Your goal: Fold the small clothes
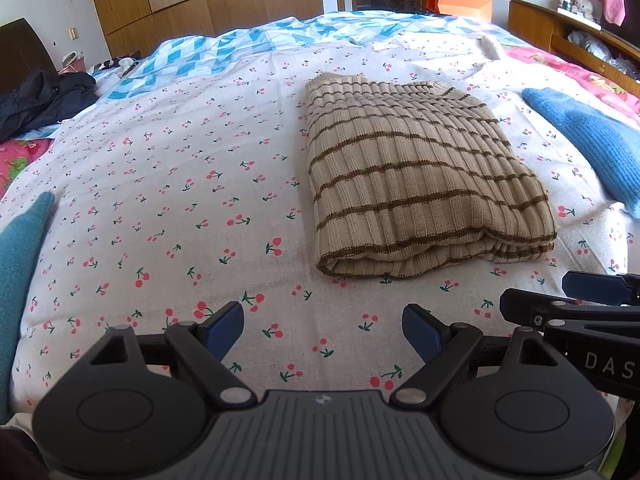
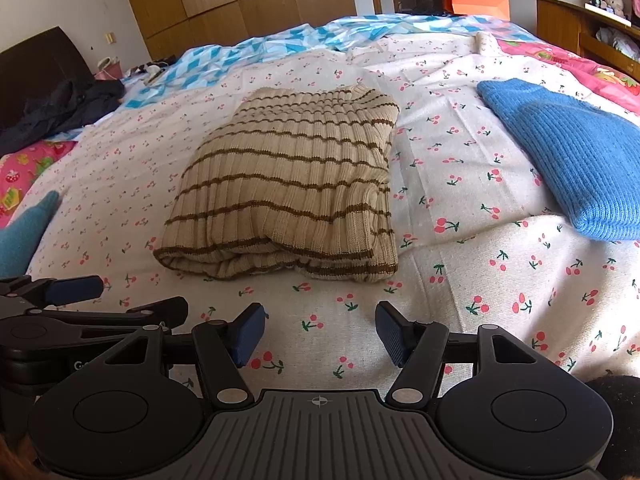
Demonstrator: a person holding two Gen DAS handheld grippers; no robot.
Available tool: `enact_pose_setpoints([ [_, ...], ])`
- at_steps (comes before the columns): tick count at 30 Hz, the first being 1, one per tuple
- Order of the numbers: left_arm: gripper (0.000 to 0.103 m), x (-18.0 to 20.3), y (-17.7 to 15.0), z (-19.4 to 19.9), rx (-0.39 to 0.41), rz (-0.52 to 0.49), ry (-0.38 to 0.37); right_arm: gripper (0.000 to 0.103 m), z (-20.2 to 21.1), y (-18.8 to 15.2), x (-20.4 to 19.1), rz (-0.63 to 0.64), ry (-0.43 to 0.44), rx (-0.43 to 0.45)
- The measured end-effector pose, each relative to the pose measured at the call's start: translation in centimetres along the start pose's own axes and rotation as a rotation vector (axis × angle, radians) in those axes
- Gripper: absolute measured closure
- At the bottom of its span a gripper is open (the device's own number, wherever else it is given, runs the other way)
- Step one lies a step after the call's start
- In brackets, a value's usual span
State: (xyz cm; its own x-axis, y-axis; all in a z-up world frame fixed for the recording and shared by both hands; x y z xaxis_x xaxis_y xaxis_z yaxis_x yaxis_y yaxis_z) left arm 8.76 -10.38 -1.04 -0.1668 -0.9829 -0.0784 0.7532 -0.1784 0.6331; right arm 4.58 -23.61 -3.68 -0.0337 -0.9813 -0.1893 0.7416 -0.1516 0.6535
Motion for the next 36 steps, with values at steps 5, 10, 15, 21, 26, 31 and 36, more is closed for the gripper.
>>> enact_pose_setpoints([
  [5, 0.012, 0.2, 0.2, -0.2, -0.003, -0.004, -0.006, 0.041, -0.3, 0.0, 0.4, -0.019, 0.004, -0.018],
  [10, 0.012, -0.2, 0.6, -0.1, 0.009, 0.005, 0.001, 0.041, -0.4, 0.3, 0.2, -0.019, 0.023, -0.004],
  [15, 0.012, 0.1, 0.7, -0.6, 0.003, 0.015, -0.003, 0.041, -0.5, 0.5, 0.5, -0.025, 0.035, -0.004],
  [21, 0.012, 0.5, 0.3, -1.0, -0.011, 0.005, -0.002, 0.041, -0.7, 0.1, 0.8, -0.028, 0.026, -0.009],
  [26, 0.012, 0.6, 0.2, -0.7, -0.004, -0.004, -0.007, 0.041, -0.3, 0.0, 0.9, -0.036, 0.025, 0.002],
  [31, 0.012, 1.2, -0.1, -0.7, -0.006, -0.016, -0.023, 0.041, 0.1, -0.7, 1.4, -0.036, 0.006, 0.004],
  [36, 0.012, 1.3, 0.1, -0.3, 0.008, -0.019, -0.025, 0.041, 0.4, -0.5, 1.6, -0.055, 0.018, 0.007],
])
Point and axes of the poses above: each gripper's, at about its wrist camera, not at the fingertips, and z roughly against the way its jaws point, x to its right, y to its top, the point moved 1 cm from there along -z, roughly the way its jaws point
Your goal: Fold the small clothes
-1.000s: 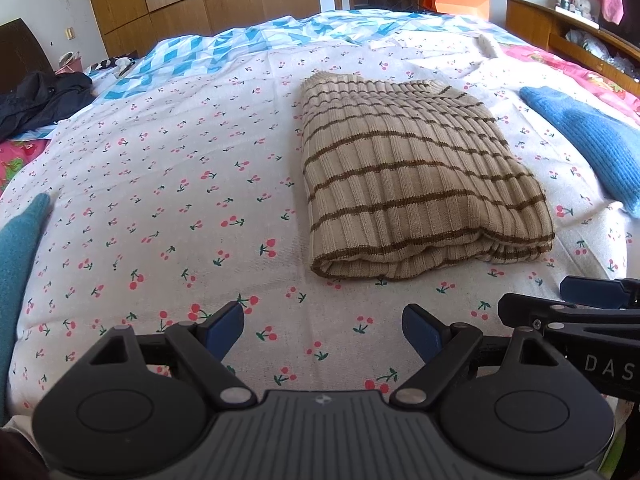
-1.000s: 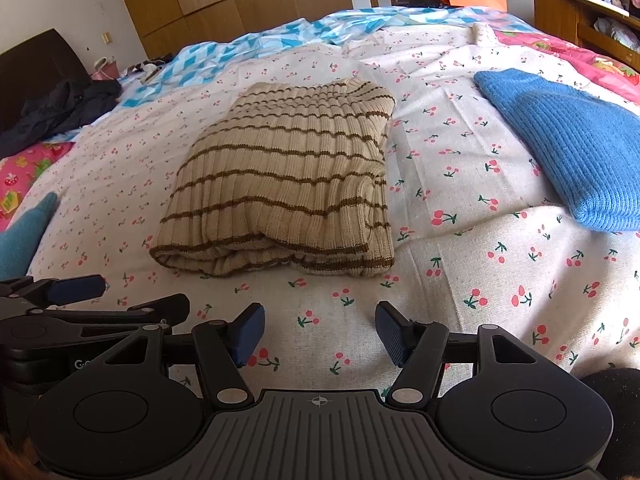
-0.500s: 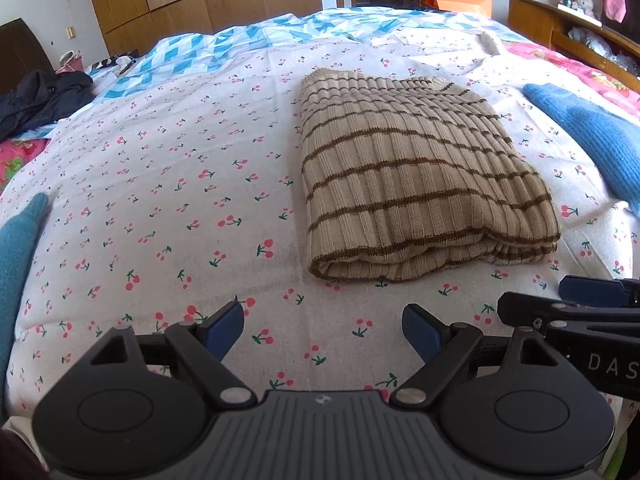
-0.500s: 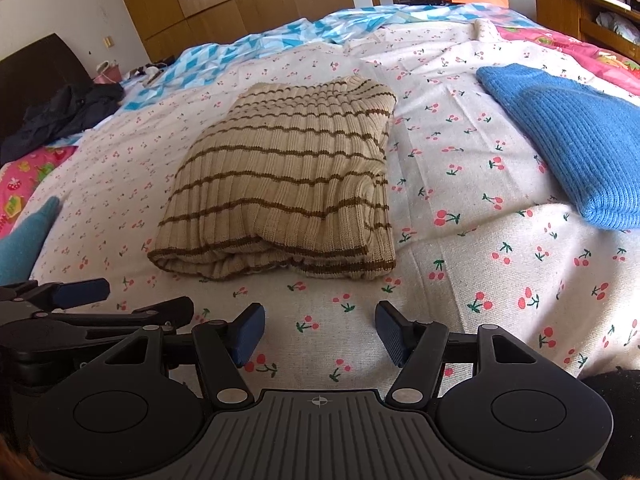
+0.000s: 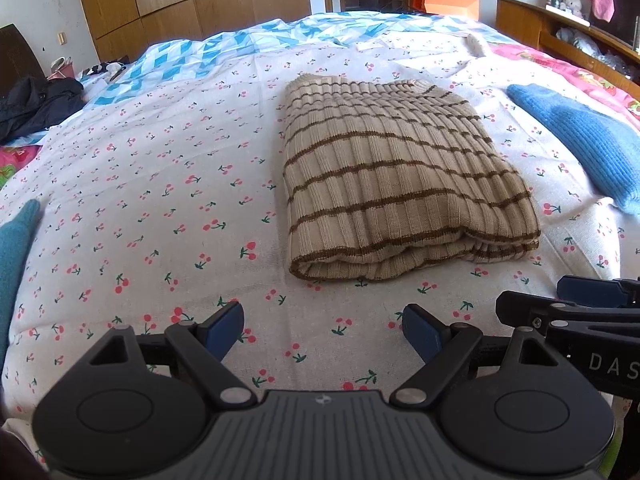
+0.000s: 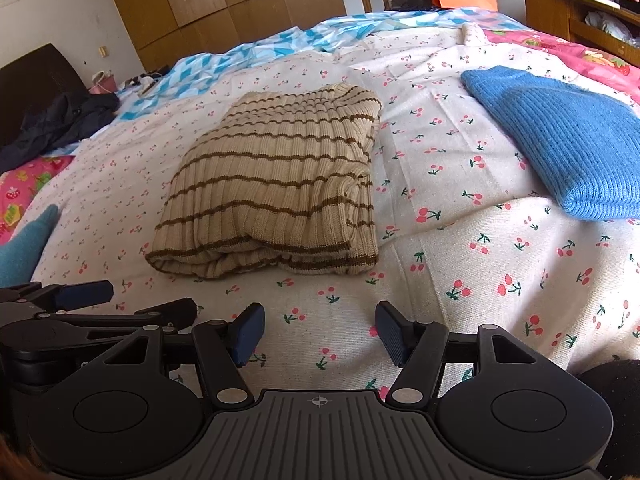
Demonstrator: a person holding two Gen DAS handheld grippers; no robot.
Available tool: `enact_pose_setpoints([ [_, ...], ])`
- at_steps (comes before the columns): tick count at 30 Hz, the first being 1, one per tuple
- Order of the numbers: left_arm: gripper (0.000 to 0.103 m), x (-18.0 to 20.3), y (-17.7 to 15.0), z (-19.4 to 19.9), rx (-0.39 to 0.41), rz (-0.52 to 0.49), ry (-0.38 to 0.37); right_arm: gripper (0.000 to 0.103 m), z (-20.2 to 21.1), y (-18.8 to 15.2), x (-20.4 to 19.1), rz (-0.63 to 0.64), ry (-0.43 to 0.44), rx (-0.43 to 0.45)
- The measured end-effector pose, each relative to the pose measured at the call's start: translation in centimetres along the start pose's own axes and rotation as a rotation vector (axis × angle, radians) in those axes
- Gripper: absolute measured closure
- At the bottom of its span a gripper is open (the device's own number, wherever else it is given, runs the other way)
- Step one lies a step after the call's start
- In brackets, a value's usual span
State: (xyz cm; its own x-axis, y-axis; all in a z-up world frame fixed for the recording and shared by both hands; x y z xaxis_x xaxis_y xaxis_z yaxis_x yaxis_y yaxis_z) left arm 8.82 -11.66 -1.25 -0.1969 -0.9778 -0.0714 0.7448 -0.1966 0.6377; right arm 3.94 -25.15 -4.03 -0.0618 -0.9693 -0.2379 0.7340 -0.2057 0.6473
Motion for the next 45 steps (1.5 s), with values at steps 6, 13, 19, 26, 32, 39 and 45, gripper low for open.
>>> enact_pose_setpoints([
  [6, 0.012, -0.5, 0.0, 0.1, 0.003, 0.018, 0.002, 0.041, -0.2, 0.1, -0.3, 0.002, 0.012, -0.002],
  [13, 0.012, -0.4, -0.2, 0.0, 0.000, 0.022, -0.015, 0.041, -0.1, -0.1, -0.3, 0.008, 0.001, -0.001],
  [19, 0.012, -0.5, 0.2, -0.1, 0.000, 0.028, -0.023, 0.041, 0.0, 0.1, -0.3, -0.001, 0.002, -0.003],
  [26, 0.012, -1.0, 0.4, 0.1, 0.016, 0.055, -0.022, 0.041, -0.1, 0.6, -0.4, -0.008, 0.017, 0.003],
  [32, 0.012, -1.4, 0.2, -0.1, 0.014, 0.061, -0.022, 0.041, -0.1, 0.4, -1.2, 0.036, -0.003, 0.020],
  [39, 0.012, -1.4, -0.2, -0.4, 0.004, 0.057, -0.026, 0.041, -0.6, -0.5, -1.1, 0.031, -0.013, -0.004],
  [45, 0.012, -1.7, 0.1, -0.3, 0.010, 0.069, -0.028, 0.041, -0.4, -0.2, -1.3, 0.032, -0.006, -0.006],
])
Point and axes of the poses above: each gripper's, at about its wrist camera, not at the fingertips, and z roughly against the way its jaws point, x to its right, y to its top, the point moved 1 cm from there along -z, roughly the way its jaws point
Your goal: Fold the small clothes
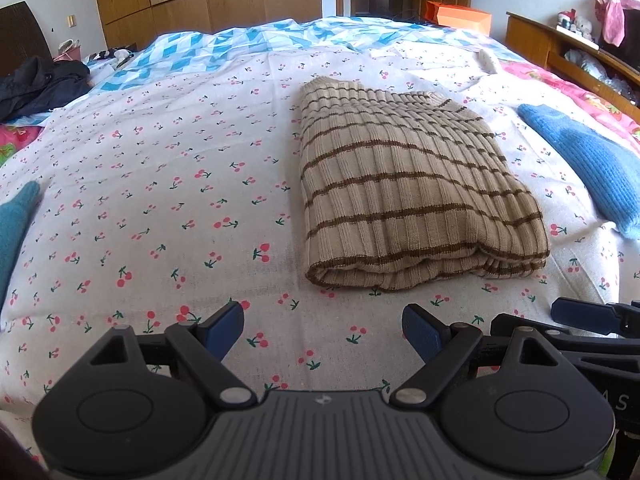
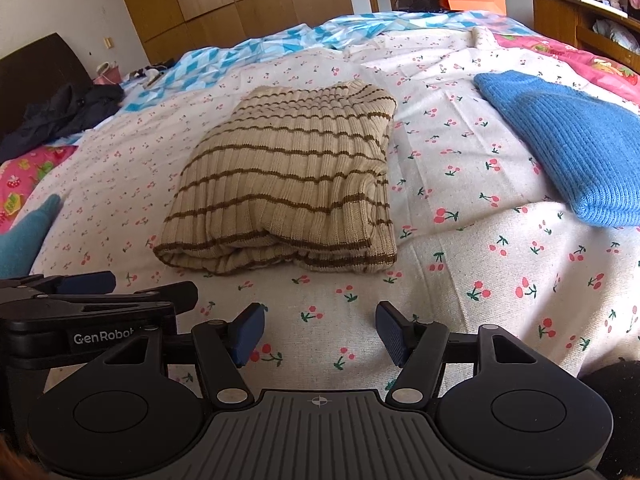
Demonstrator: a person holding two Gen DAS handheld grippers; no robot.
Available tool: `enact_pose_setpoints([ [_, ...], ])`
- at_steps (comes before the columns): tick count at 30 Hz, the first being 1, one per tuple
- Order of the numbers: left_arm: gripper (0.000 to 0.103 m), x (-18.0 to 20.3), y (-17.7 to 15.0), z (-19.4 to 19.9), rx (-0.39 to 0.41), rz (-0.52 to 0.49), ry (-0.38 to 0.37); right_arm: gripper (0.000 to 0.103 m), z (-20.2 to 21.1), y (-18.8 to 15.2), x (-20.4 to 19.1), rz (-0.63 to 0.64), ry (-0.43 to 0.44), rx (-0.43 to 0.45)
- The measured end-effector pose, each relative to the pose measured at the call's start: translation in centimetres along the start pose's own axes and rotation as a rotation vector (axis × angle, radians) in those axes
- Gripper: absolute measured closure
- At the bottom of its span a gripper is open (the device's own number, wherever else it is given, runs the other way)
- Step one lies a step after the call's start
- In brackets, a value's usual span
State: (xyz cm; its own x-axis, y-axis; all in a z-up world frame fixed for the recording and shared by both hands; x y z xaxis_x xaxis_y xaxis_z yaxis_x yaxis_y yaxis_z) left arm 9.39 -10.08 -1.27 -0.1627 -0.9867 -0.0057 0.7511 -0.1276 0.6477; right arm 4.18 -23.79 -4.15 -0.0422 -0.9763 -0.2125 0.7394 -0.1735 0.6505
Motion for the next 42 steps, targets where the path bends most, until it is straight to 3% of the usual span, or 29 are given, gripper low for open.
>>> enact_pose_setpoints([
  [14, 0.012, -0.1, 0.4, -0.9, -0.019, -0.004, 0.026, 0.041, -0.9, 1.0, 0.1, -0.011, 0.039, -0.008],
  [42, 0.012, 0.1, -0.1, 0.9, 0.026, -0.017, 0.058, 0.041, 0.4, 0.6, -0.7, 0.048, -0.011, 0.073],
])
Point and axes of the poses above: each gripper's, at about its wrist camera, not at the fingertips, and z roughly against the way its jaws point, x to its right, y to its top, the point moved 1 cm from there along -z, roughly the way its jaws point
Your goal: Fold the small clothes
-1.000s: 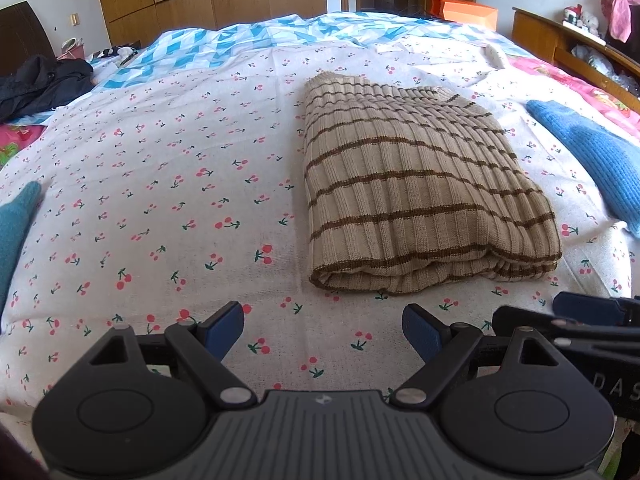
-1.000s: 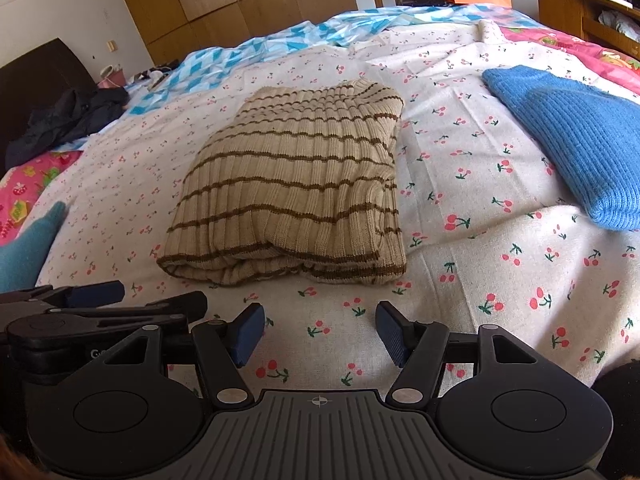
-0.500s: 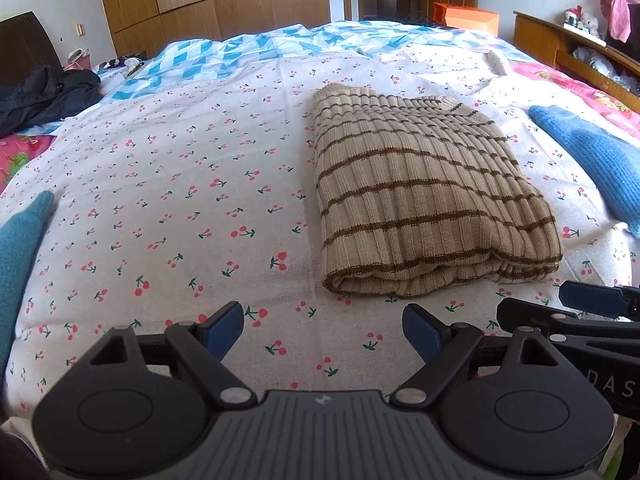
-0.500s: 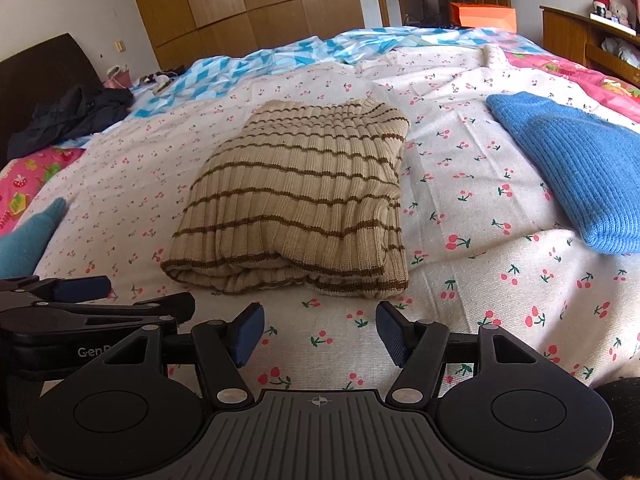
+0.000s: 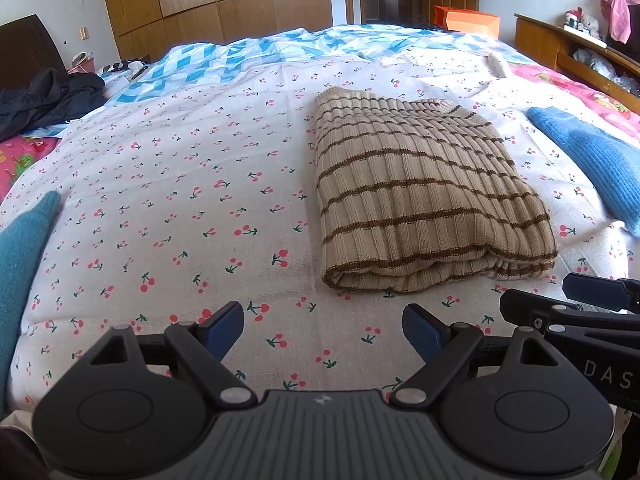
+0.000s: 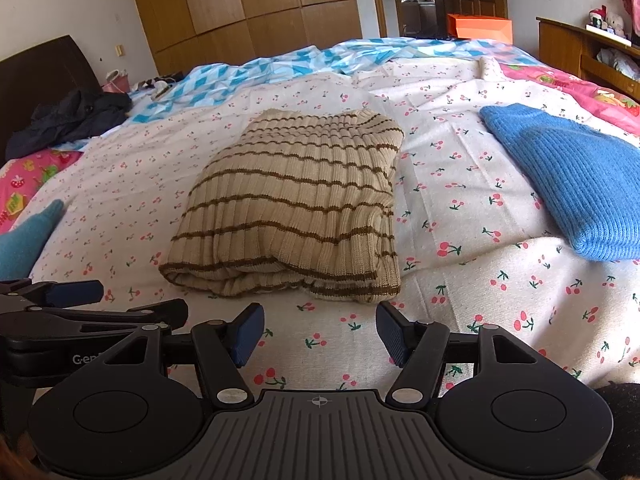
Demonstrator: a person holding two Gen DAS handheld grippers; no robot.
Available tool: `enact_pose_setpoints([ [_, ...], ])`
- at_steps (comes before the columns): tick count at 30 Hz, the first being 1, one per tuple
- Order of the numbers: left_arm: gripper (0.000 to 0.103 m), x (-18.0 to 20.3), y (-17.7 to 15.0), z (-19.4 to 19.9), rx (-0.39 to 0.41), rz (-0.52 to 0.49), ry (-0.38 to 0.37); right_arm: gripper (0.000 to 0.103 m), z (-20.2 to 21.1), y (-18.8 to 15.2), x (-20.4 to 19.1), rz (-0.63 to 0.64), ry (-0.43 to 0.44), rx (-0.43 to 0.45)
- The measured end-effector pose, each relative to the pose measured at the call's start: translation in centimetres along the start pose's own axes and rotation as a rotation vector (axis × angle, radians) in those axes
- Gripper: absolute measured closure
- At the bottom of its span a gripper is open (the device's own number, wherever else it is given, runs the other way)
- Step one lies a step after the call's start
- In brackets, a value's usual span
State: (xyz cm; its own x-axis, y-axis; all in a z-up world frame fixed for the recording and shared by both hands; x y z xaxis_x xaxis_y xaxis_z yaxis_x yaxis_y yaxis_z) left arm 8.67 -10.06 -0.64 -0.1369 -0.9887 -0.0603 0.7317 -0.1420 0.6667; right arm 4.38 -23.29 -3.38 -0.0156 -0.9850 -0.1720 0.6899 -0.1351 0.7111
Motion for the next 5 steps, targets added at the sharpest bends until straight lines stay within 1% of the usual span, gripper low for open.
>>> enact_pose_setpoints([
  [5, 0.012, 0.00, -0.08, -0.12, -0.002, 0.003, 0.002, 0.040, -0.08, -0.02, -0.06, 0.005, -0.006, 0.001],
])
Point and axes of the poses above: each gripper's, at about its wrist camera, not at the fingertips, and z roughly against the way its jaws point, x to its right, y to its top, the point moved 1 cm from there along -z, roughly the way its jaws point
